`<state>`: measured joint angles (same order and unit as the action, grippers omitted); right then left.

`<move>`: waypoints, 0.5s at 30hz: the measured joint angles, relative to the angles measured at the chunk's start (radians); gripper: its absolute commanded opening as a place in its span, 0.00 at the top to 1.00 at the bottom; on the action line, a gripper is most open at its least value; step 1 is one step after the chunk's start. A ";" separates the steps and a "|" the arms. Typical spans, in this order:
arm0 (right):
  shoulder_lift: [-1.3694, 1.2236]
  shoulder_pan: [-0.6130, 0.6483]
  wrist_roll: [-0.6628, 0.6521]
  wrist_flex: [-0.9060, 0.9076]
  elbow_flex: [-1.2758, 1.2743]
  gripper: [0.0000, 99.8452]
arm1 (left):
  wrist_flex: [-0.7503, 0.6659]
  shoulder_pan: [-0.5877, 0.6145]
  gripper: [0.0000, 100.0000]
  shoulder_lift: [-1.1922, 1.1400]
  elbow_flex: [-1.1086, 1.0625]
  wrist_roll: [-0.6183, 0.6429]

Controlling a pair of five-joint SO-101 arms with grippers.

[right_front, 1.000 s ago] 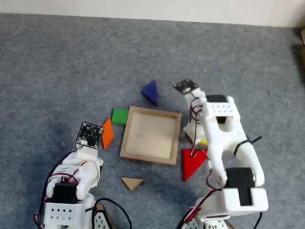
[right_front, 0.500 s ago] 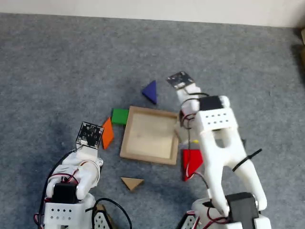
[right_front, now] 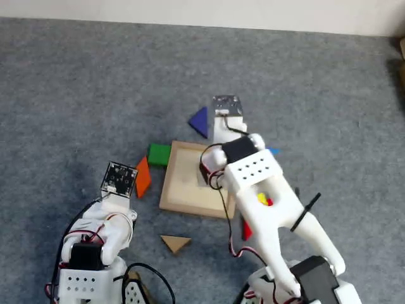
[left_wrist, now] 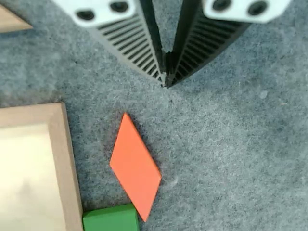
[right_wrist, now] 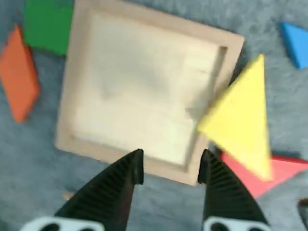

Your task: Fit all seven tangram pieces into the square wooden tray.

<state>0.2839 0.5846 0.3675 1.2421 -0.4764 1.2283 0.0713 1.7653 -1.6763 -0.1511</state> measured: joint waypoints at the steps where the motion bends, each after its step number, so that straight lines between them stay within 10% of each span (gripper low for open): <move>1: 0.000 0.011 0.028 -0.008 0.000 0.83 | 0.000 0.000 0.99 0.000 0.000 0.000; 9: -0.121 0.009 0.104 -0.018 0.101 0.83 | 0.000 0.000 0.99 0.000 0.000 0.000; 15: -0.133 -0.106 -0.184 0.080 0.203 0.83 | 0.000 0.000 0.99 0.000 0.000 0.000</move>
<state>0.1504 0.4787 0.1834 1.3218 -0.2739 1.2283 0.0713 1.7653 -1.6763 -0.1511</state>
